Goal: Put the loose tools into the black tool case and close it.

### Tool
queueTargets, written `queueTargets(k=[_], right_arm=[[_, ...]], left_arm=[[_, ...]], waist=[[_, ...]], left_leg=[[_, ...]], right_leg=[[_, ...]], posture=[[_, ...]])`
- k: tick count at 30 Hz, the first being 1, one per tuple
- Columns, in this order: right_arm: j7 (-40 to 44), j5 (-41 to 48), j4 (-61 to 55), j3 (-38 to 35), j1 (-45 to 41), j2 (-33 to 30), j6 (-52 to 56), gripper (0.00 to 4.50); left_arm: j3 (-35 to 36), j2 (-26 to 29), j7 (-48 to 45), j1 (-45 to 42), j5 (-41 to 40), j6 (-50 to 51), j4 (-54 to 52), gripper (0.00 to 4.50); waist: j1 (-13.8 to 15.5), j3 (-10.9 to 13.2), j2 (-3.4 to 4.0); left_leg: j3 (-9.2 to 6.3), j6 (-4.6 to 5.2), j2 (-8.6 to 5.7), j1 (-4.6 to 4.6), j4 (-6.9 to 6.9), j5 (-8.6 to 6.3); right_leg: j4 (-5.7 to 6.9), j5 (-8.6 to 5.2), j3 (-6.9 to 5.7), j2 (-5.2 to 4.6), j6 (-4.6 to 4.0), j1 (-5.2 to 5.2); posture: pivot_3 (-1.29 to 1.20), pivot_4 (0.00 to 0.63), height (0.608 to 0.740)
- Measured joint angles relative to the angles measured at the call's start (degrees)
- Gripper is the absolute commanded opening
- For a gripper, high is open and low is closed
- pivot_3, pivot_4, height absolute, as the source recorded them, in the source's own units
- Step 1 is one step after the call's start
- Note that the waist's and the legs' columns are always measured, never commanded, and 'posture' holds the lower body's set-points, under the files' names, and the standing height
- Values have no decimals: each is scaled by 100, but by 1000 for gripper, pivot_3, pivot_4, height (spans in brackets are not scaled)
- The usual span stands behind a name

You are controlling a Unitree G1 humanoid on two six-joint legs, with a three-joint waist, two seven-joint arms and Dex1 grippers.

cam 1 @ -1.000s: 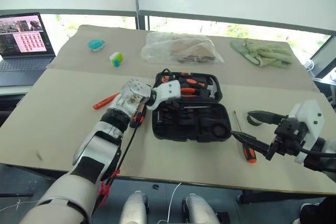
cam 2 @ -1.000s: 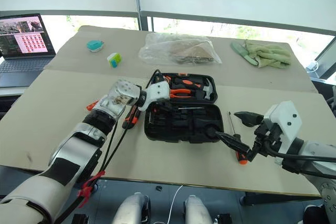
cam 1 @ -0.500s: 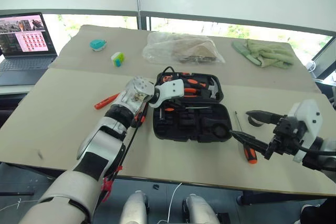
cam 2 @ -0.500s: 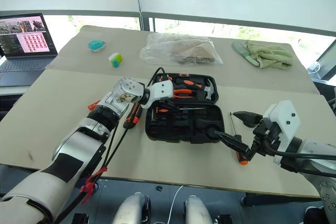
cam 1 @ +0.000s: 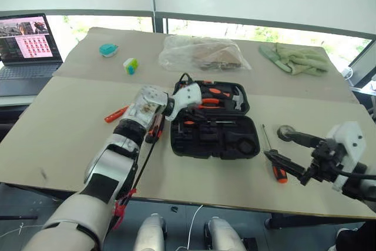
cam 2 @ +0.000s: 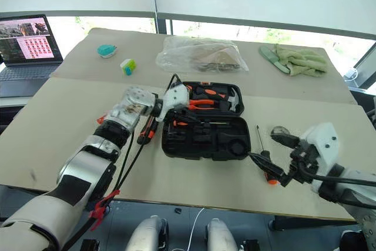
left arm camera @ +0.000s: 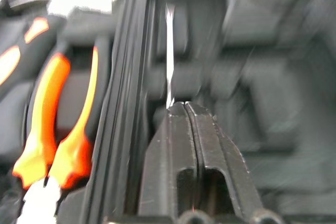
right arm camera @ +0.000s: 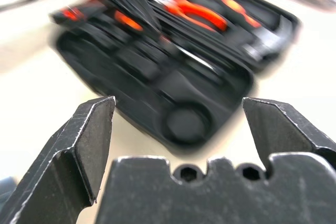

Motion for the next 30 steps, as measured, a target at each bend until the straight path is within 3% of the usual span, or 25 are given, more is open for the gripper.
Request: queueTargets(k=[1,2,3,4,6,7,10,16,24,30], right_arm=[[-9,-3,-11,-62,47,43,0,4500],[-69,-40,15,-263,261,137,19,4500],[-90,-47,22,-394,374,168,25,4500],[-27,4,-132,-1124,1151,651,7,4500],[68,36,-165,-1500,1716,911,8,4500],[169,56,-212,-1849,2149,1218,-22,4500],[342,75,-301,-2290,2978,1765,-156,4500],[321,38,-477,-2097,3148,1918,-413,4500],[-630,-459,-425,-86,1466,1405,-215,4500],[-1484,-958,241,1185,303,1399,327,4500]], left_arm=[[44,40,-56,12,-88,88,-124,1540],[260,253,-303,17,-412,442,-572,2153],[370,383,-391,5,-589,690,-809,2275],[463,737,-810,188,-1209,1595,-1883,2568],[487,1099,-1034,352,-1438,2007,-2320,3281],[482,1287,-1144,496,-1544,2230,-2640,3427],[472,1466,-1218,699,-1828,2636,-3103,4417],[472,1523,-1129,754,-2174,2899,-3489,4417],[268,1794,-1096,1051,-2302,2974,-4016,4417],[156,1951,-1065,1210,-2290,2855,-4190,4417]], waist=[[-2,3,6],[-11,2,9],[-24,-1,15],[-12,-6,32],[10,-13,51],[13,-18,63],[1,-23,69],[-127,-26,70],[-135,-34,84],[-99,-33,85]], left_leg=[[-1,0,1,-2,-3,0],[-2,0,1,10,-1,0],[0,0,-1,18,-1,0],[-4,0,-2,20,-2,0],[-6,-1,-1,33,-9,-1],[-7,-1,-1,31,-10,-1],[-8,-1,1,36,-1,-1],[-15,0,2,41,0,1],[-20,1,-5,42,-6,1],[-24,2,-18,33,-2,3]], right_leg=[[1,-1,0,0,-1,-1],[7,-6,-2,0,-2,9],[4,-6,0,-1,-2,15],[8,-9,-1,-1,-1,19],[9,-21,-5,-1,-5,28],[9,-21,-5,-1,-5,25],[8,-39,-5,-1,16,32],[8,-54,3,4,11,32],[14,-31,8,9,-24,27],[13,-32,10,3,-18,26]], posture=[[0,150,740],[0,150,740],[0,150,740],[0,150,740],[0,150,740],[0,150,740],[0,150,740],[0,150,740],[0,150,740],[0,150,740]])
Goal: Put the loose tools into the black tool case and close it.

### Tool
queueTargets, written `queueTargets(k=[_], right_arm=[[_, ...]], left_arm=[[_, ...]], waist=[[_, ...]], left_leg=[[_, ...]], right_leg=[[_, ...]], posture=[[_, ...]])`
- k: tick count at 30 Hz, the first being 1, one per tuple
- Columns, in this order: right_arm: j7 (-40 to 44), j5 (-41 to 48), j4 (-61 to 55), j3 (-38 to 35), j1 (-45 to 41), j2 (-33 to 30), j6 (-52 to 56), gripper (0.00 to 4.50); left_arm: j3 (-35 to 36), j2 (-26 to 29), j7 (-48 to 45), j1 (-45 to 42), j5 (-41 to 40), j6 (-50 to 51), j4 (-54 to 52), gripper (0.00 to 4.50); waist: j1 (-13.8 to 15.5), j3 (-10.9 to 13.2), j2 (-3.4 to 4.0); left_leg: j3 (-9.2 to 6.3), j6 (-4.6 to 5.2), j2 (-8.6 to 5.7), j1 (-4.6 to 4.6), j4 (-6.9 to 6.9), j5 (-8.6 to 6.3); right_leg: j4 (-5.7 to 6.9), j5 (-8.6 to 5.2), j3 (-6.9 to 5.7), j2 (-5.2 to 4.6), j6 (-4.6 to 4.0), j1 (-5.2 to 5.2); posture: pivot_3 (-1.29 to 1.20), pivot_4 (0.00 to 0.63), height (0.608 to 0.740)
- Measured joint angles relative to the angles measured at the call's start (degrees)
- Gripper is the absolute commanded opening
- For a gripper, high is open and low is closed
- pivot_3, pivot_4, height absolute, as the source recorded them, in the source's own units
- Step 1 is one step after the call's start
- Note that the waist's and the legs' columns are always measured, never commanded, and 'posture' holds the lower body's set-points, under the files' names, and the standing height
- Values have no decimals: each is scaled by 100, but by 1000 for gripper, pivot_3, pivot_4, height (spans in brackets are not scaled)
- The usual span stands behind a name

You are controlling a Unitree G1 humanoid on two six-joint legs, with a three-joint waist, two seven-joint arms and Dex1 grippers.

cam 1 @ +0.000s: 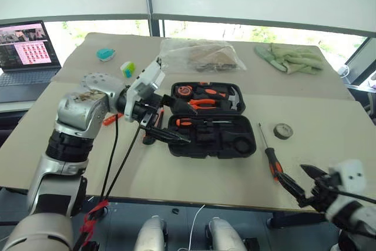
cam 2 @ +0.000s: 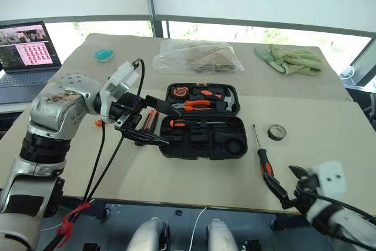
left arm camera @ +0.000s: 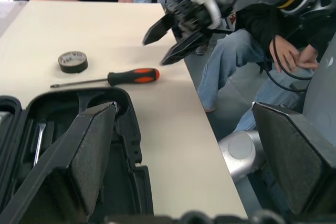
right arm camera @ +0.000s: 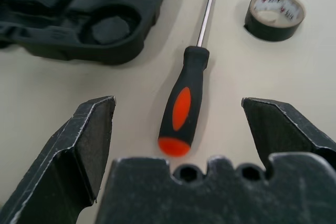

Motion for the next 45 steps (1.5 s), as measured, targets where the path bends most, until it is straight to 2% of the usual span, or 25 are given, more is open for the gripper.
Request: queueTargets(k=[2,5,8,9,13,19,24,27,30,31,33,35,40,45], right_arm=[[-145,-183,159,283,-172,3,47,4500],[-474,-580,541,598,-475,116,33,3826],[-637,-835,719,704,-654,252,-113,2660],[-659,-868,734,705,-670,301,-137,2443],[-749,-1000,745,702,-620,480,-298,1079],[-854,-745,576,372,-449,1028,-330,1063],[-786,-159,165,-229,-649,837,-227,1063],[-504,194,194,-546,-1204,49,1,1063],[406,528,399,-499,-2237,-1105,8,1063],[705,569,479,-330,-2473,-1315,-52,1063],[1625,448,932,450,-3131,-1774,-381,1063],[2464,76,1577,1342,-3864,-1975,-835,1063],[3968,-1041,3262,3007,-5204,-1803,-2263,1063],[4745,-2175,5053,3927,-5856,-1445,-3869,1063]], left_arm=[[-55,42,53,20,46,-59,-12,4417],[-91,87,137,40,143,-187,-9,4500],[-91,90,194,41,143,-266,33,4500],[-90,90,218,41,145,-273,49,4500],[-91,93,276,41,156,-308,174,4500],[-77,188,350,122,148,-388,166,4500],[-74,289,422,162,135,-378,122,4500],[-30,433,428,263,99,-321,-19,4500],[84,705,398,449,-91,-122,-204,4500],[112,785,375,489,-104,-100,-239,4500],[184,1014,351,687,-117,-43,-326,4500],[257,1130,374,888,-117,-20,-391,4500],[459,1236,651,1145,-159,74,-559,4500],[651,1310,932,1328,-316,245,-825,4500]], waist=[[5,0,0],[-10,0,0],[-22,-2,-2],[-23,-2,-2],[-23,-2,-3],[-20,-1,-1],[-35,0,1],[-70,4,7],[-101,12,14],[-94,13,9],[-98,15,10],[-89,18,7],[15,29,-11],[53,37,-18]], left_leg=[[-2,0,-1,-1,-1,0],[-2,0,-3,-3,0,0],[-4,1,-3,-2,0,0],[-5,1,-3,-2,-1,0],[-5,1,-3,-2,-1,0],[-6,1,-3,-3,-2,0],[-5,1,-2,-3,-2,0],[0,1,-3,-2,-3,0],[-14,2,-1,3,-15,1],[-17,2,1,5,-20,1],[-17,3,0,6,-26,1],[-16,3,-3,5,-24,1],[-12,3,-5,-8,-10,1],[-7,2,-6,-14,-8,1]], right_leg=[[0,0,0,0,1,0],[0,-1,1,0,2,-1],[1,-1,0,0,4,-1],[1,-1,0,0,4,-1],[1,-1,-1,1,5,-1],[1,-2,-1,0,6,-2],[2,-1,0,0,6,-3],[2,0,8,0,6,-6],[2,-3,-2,9,0,-3],[2,-5,-4,14,-4,-4],[0,-6,-1,14,-6,-6],[0,-6,-1,12,-5,-8],[-2,-5,-4,5,-1,-12],[-1,-4,-3,1,1,-18]], posture=[[0,150,740],[0,150,740],[0,150,740],[0,150,740],[0,150,740],[0,150,740],[0,150,740],[0,150,740],[0,150,740],[0,150,740],[0,150,740],[0,150,740],[0,150,740],[0,150,740]])
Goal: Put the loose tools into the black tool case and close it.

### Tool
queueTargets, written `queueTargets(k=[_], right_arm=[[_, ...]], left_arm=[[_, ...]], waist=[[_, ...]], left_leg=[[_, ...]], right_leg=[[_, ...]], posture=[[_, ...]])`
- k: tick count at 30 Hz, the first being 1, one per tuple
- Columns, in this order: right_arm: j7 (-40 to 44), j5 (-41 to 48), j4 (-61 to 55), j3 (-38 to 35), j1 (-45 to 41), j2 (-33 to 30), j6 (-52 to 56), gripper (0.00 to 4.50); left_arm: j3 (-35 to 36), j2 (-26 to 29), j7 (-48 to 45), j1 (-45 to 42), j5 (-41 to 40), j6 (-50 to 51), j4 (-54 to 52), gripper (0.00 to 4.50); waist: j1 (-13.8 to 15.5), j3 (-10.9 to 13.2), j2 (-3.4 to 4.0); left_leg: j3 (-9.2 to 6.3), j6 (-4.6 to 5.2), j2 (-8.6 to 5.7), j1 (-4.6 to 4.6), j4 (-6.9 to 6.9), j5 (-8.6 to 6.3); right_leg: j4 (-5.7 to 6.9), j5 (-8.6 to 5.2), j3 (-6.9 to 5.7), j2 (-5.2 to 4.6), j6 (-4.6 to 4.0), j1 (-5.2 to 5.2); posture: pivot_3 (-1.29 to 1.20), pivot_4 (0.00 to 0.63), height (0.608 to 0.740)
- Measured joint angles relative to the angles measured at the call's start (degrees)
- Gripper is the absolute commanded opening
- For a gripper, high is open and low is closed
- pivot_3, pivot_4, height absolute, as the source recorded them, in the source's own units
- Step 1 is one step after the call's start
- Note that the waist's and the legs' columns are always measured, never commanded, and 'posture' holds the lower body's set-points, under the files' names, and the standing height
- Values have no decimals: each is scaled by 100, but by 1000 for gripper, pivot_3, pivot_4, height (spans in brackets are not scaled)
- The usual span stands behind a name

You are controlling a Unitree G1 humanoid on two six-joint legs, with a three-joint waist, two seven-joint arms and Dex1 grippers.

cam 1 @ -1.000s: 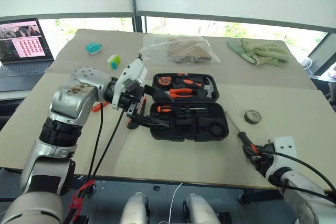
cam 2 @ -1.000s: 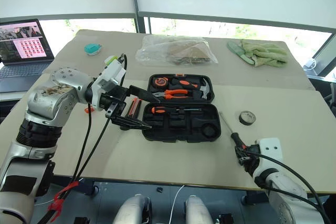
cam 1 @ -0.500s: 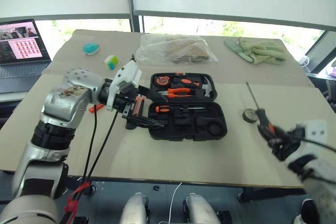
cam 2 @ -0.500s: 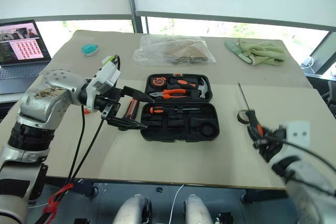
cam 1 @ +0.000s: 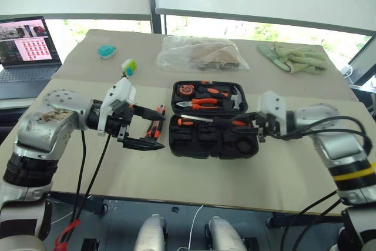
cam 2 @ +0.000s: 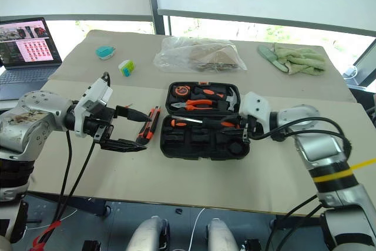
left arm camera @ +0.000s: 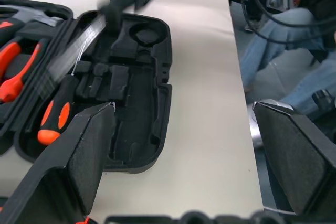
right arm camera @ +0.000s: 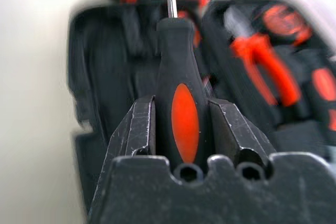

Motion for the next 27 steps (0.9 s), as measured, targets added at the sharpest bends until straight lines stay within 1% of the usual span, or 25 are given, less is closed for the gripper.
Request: queueTargets(k=[3,7,14,20,22,23,24,27], right_arm=[[253,-304,747,112,-345,207,-632,1063],[299,-652,1462,146,-760,429,-1140,1063],[415,-1010,2383,166,-998,619,-1993,1063],[429,-1224,2999,167,-1269,678,-2338,1063],[433,-1246,3060,165,-1280,692,-2343,2079],[412,-1276,3084,140,-1289,694,-2345,2320],[408,-1288,3094,123,-1310,693,-2346,2655],[408,-1286,3077,18,-1329,699,-2328,3771]], left_arm=[[119,66,133,69,-25,50,-112,4500],[204,128,258,131,-138,144,-231,4500],[212,154,415,169,-226,164,-306,4500],[195,153,513,153,-226,163,-313,4500],[188,153,529,142,-226,162,-312,4500],[181,145,535,124,-225,156,-312,4500],[180,143,539,118,-225,153,-311,4500],[175,123,562,77,-224,147,-308,4500]], waist=[[-29,4,0],[-77,5,0],[-78,6,0],[-80,6,0],[-77,6,0],[-75,6,0],[-76,5,0],[-76,6,0]], left_leg=[[0,0,1,1,-1,0],[-1,-1,2,3,-3,0],[2,-1,1,5,-3,0],[2,-1,1,7,-4,0],[1,-1,1,7,-4,1],[2,-1,1,7,-3,1],[1,-1,1,7,-3,1],[1,-1,1,7,-6,1]], right_leg=[[3,1,1,1,-1,-1],[6,1,-1,2,-2,-1],[5,1,0,1,-2,2],[6,1,0,1,-3,3],[6,2,-1,1,-3,4],[7,2,-1,1,-3,4],[7,2,-1,1,-3,4],[6,1,-1,1,-3,3]], posture=[[0,150,740],[0,150,740],[0,150,740],[0,150,740],[0,150,740],[0,150,740],[0,150,740],[0,150,740]])
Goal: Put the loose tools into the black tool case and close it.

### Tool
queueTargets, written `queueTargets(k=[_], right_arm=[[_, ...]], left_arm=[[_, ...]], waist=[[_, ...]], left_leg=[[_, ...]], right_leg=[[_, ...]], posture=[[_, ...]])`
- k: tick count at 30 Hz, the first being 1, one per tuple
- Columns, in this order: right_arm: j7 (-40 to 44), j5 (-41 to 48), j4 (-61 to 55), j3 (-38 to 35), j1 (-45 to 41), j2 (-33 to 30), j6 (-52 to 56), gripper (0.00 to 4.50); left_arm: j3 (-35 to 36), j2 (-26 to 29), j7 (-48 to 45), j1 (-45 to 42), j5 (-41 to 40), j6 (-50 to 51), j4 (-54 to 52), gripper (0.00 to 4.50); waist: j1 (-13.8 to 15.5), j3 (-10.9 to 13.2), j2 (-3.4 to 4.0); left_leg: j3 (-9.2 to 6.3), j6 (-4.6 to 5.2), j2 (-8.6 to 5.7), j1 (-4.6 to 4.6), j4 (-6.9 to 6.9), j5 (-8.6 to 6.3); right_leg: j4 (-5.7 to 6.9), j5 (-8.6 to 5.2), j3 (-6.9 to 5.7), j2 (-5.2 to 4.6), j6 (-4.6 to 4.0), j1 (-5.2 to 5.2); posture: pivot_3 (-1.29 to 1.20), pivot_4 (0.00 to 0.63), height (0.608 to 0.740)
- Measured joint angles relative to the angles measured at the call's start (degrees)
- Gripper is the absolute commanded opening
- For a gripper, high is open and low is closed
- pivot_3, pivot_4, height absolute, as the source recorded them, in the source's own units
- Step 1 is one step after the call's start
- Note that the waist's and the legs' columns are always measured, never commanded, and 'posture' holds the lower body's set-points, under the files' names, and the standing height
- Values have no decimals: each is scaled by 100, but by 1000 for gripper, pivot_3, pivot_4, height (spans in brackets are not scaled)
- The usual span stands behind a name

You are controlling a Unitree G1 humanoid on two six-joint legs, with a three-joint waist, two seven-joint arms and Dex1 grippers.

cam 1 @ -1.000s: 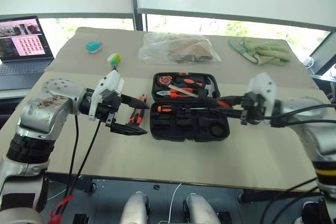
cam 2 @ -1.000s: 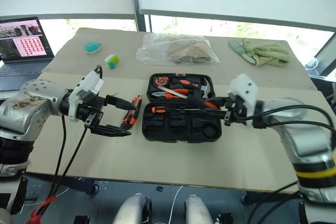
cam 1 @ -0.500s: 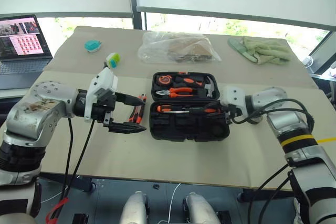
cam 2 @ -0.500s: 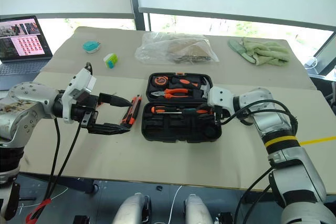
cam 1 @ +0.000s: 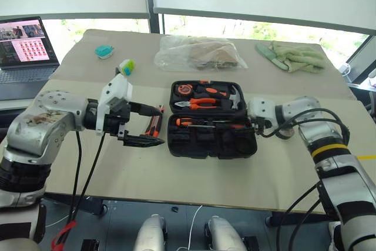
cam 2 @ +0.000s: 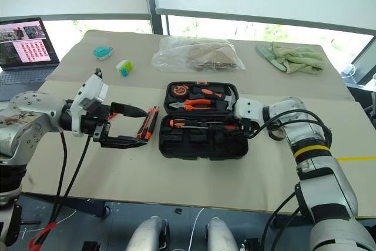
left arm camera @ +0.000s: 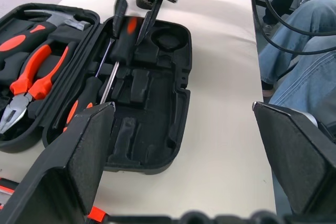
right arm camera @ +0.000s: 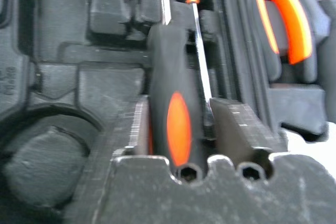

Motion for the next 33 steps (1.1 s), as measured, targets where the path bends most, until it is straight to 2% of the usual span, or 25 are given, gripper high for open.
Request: queueTargets(k=[2,4,5,7,10,17,18,26,33], right_arm=[[53,88,-124,-60,4,58,202,4377],[133,244,-318,-102,30,191,517,4377],[141,345,-444,-136,55,257,721,4224],[133,550,-743,-256,117,369,1172,3695],[80,812,-1295,-393,332,487,1800,2634],[-321,786,-1781,-401,772,550,2278,192],[-383,754,-1765,-399,779,562,2286,17],[-424,540,-1661,-309,779,569,2242,17],[-616,99,-1567,-79,680,561,1709,17]], left_arm=[[-4,-3,2,-8,2,-4,10,4500],[-27,-15,-1,-37,5,-12,28,4500],[-39,-31,-4,-77,7,-21,35,4500],[-47,-40,-6,-127,24,-47,65,4500],[-101,-80,-7,-166,52,-87,149,4500],[-161,-101,-39,-166,107,-200,271,4500],[-165,-102,-42,-166,114,-210,276,4500],[-218,-102,-113,-166,185,-293,280,4500],[-227,-130,-125,-169,239,-338,386,4500]], waist=[[-4,0,0],[-17,0,0],[-20,1,1],[-16,1,1],[-6,1,1],[4,1,1],[0,1,1],[-4,1,1],[-16,0,0]], left_leg=[[0,0,0,0,-2,0],[-1,0,0,0,-2,0],[-1,-1,0,0,-2,0],[-1,0,0,0,-2,0],[0,0,0,0,-1,0],[2,-1,0,-1,1,0],[2,0,0,-1,1,0],[1,0,0,0,-1,0],[1,-1,0,9,0,0]], right_leg=[[0,0,0,1,0,0],[2,0,0,1,-1,-2],[4,1,1,1,-1,-3],[5,1,1,2,-1,-3],[4,1,0,0,-1,-1],[4,1,-1,0,0,-2],[4,1,0,0,0,-3],[3,1,-1,1,0,-1],[4,1,0,1,-1,5]], posture=[[0,150,740],[0,150,740],[0,150,740],[0,150,740],[0,150,740],[0,150,740],[0,150,740],[0,150,740],[0,150,740]])
